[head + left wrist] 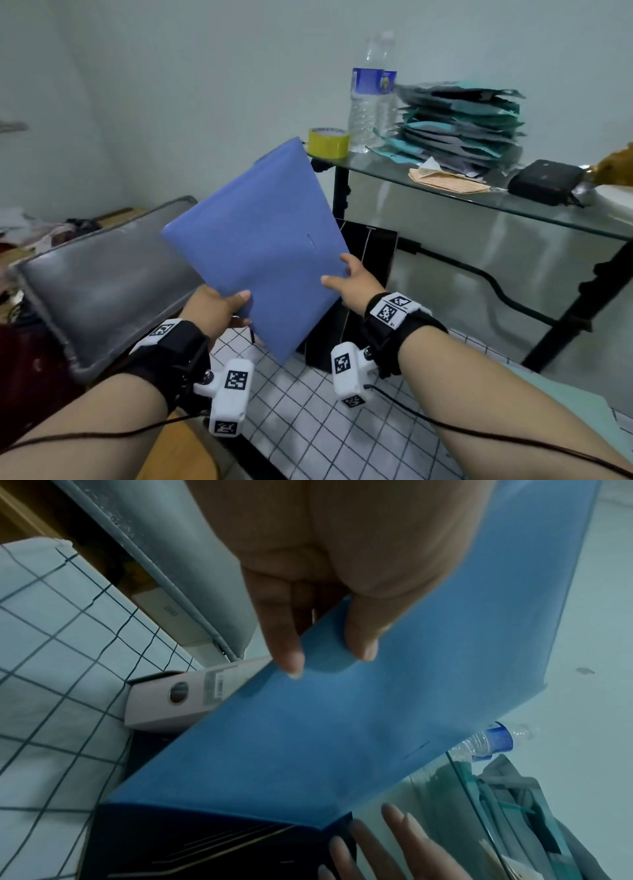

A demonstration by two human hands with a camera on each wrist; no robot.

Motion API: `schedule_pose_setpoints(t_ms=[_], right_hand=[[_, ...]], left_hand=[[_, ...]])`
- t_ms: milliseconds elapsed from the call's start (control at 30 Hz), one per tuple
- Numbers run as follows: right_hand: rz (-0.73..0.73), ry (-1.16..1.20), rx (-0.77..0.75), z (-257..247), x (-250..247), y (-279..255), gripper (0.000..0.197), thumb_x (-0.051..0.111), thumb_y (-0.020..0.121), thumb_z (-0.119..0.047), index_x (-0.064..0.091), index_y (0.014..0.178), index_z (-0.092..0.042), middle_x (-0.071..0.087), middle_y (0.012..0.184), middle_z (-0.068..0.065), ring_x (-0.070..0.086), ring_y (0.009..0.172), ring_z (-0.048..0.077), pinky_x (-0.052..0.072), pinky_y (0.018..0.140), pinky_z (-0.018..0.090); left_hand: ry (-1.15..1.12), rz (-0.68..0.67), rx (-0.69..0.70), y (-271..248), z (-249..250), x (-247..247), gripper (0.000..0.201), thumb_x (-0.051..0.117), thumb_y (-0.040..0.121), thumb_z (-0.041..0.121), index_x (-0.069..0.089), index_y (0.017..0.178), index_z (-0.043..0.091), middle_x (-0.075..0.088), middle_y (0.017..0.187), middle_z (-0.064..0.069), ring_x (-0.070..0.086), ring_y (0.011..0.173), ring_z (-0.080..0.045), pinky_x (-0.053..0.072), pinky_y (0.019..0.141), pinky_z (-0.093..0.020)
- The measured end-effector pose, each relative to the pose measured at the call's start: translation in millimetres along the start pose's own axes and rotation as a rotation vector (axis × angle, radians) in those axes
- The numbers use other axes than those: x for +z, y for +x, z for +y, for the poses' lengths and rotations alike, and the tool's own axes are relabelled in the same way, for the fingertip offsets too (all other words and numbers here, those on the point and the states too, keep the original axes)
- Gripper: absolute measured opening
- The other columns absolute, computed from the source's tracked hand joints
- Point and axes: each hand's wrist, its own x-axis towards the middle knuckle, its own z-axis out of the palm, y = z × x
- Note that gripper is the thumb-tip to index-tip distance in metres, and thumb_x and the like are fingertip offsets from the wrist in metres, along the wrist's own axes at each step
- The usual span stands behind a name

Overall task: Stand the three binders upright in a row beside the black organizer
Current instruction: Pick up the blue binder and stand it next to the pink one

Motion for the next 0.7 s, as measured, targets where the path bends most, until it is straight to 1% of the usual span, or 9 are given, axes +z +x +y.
schedule_pose_setpoints(t_ms=[133, 167, 233, 300, 400, 500, 533, 600, 700], right_hand=[[-0.093, 0.048, -0.045, -4.8, 35.5, 13.2, 0.114, 0.068, 0.049, -0.050, 0.023, 0.149, -0.023, 0.043, 0.148, -0.001, 0.049, 0.130, 0.019, 0.041, 0.109, 0.039], [-0.117, 0.055, -0.054, -7.1, 42.8, 17.0, 0.116, 0.068, 0.048, -0.050, 0.022, 0.150, -0.022, 0.044, 0.148, 0.000, 0.049, 0.130, 0.018, 0.040, 0.110, 0.039], [-0.154, 0.030, -0.073, -15.4, 54.0, 19.3, 0.105, 0.072, 0.062, -0.038, 0.019, 0.151, -0.021, 0.042, 0.149, 0.000, 0.045, 0.133, 0.019, 0.037, 0.112, 0.038], [-0.176, 0.009, -0.078, -20.1, 63.7, 23.1, 0.094, 0.070, 0.076, -0.026, 0.015, 0.152, -0.019, 0.038, 0.151, 0.002, 0.041, 0.137, 0.019, 0.034, 0.114, 0.037], [-0.179, -0.036, -0.079, -23.1, 72.9, 32.2, 0.092, 0.070, 0.078, -0.028, 0.015, 0.152, -0.021, 0.036, 0.153, 0.000, 0.039, 0.138, 0.018, 0.032, 0.115, 0.033], [-0.185, -0.049, -0.052, -22.7, 78.3, 40.4, 0.093, 0.069, 0.078, -0.031, 0.013, 0.152, -0.022, 0.035, 0.154, 0.000, 0.036, 0.140, 0.018, 0.032, 0.114, 0.031], [-0.191, -0.041, -0.037, -21.9, 81.1, 43.1, 0.096, 0.070, 0.077, -0.032, 0.012, 0.152, -0.022, 0.035, 0.154, 0.000, 0.037, 0.140, 0.019, 0.032, 0.114, 0.032], [-0.190, 0.002, -0.003, -16.4, 86.3, 49.5, 0.109, 0.072, 0.063, -0.039, 0.012, 0.152, -0.025, 0.039, 0.152, 0.001, 0.042, 0.136, 0.020, 0.036, 0.113, 0.038], [-0.190, 0.049, 0.050, -1.0, 90.5, 63.6, 0.110, 0.068, 0.052, -0.038, 0.015, 0.149, -0.031, 0.048, 0.142, -0.005, 0.053, 0.124, 0.021, 0.045, 0.105, 0.045]], left_hand=[[-0.024, 0.085, 0.009, 12.0, 1.3, -9.5, 0.029, 0.053, 0.089, 0.002, 0.057, 0.116, -0.006, 0.061, 0.101, -0.016, 0.057, 0.064, -0.025, 0.042, 0.032, -0.014], [-0.029, 0.101, 0.012, 15.3, 1.4, -11.4, 0.030, 0.053, 0.089, 0.004, 0.056, 0.117, -0.006, 0.061, 0.103, -0.017, 0.057, 0.065, -0.024, 0.039, 0.030, -0.013], [-0.078, 0.120, 0.013, 21.1, 2.3, -12.4, 0.029, 0.052, 0.090, 0.005, 0.057, 0.117, -0.004, 0.061, 0.105, -0.018, 0.057, 0.066, -0.023, 0.040, 0.032, -0.013], [-0.122, 0.132, 0.018, 28.4, 1.6, -12.5, 0.025, 0.053, 0.089, 0.005, 0.058, 0.113, -0.003, 0.063, 0.106, -0.018, 0.059, 0.067, -0.024, 0.048, 0.039, -0.016], [-0.101, 0.128, 0.032, 39.9, -3.1, -11.5, 0.023, 0.054, 0.088, 0.004, 0.061, 0.108, -0.005, 0.065, 0.102, -0.016, 0.062, 0.069, -0.026, 0.056, 0.050, -0.019], [-0.048, 0.113, 0.003, 48.2, -10.8, -5.7, 0.010, 0.056, 0.087, 0.007, 0.064, 0.084, 0.001, 0.065, 0.095, -0.018, 0.063, 0.063, -0.025, 0.057, 0.053, -0.023], [-0.020, 0.113, 0.013, 51.0, -14.6, -2.3, 0.011, 0.056, 0.087, 0.006, 0.063, 0.079, 0.005, 0.066, 0.092, -0.017, 0.064, 0.061, -0.023, 0.058, 0.055, -0.024], [0.008, 0.090, 0.036, 55.0, -20.3, 5.6, 0.007, 0.054, 0.088, 0.004, 0.061, 0.086, 0.004, 0.065, 0.088, -0.014, 0.066, 0.068, -0.027, 0.058, 0.061, -0.027], [0.093, 0.013, 0.047, 61.6, -30.5, 18.2, 0.010, 0.052, 0.087, 0.007, 0.058, 0.094, 0.011, 0.065, 0.095, -0.016, 0.065, 0.088, -0.031, 0.056, 0.085, -0.045]])
